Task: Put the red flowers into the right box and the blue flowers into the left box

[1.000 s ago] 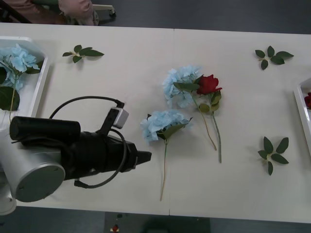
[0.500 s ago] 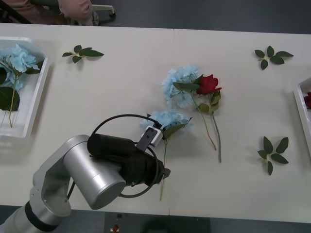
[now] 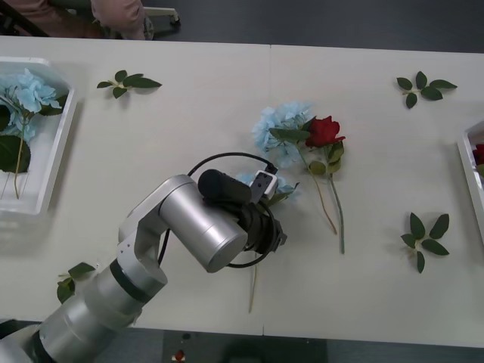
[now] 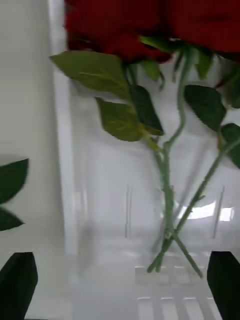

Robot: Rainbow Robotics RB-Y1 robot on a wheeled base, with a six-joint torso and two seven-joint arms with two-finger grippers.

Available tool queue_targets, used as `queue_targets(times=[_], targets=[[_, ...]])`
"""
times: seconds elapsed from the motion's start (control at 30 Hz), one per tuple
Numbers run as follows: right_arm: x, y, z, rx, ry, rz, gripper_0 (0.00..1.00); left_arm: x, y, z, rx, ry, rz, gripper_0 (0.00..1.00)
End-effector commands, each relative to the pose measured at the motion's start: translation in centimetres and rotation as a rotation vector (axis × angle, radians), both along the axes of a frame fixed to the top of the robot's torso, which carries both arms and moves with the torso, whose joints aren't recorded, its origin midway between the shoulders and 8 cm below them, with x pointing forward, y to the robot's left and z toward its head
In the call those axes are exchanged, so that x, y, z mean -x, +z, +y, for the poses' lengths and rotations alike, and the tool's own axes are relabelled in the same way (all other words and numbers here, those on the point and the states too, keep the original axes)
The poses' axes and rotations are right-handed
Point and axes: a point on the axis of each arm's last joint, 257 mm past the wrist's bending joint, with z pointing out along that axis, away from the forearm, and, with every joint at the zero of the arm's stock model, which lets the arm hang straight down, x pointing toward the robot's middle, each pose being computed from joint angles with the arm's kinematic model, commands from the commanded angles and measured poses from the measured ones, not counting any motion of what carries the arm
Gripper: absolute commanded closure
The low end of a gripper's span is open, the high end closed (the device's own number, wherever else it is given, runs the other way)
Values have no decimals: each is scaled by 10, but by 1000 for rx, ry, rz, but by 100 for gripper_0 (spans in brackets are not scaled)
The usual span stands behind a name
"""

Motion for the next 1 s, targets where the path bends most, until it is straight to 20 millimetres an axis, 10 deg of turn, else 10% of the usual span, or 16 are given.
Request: queue_targets(times=[0.03,0.5,0.7,1.0], targets=[[-34,45,43,-87,83,-79,0,-20,17,-14,49,33,-31,0],[-105,82,187,-335,127,-112,0,-42,0,-13,28,54,-42,0],[-131,71,242,-353,92,-91,0,-45,1,-13,32,51,-59,94],[-162,47,313,-295,111,-114,0,-50,2,-10,7,48,-96,100]])
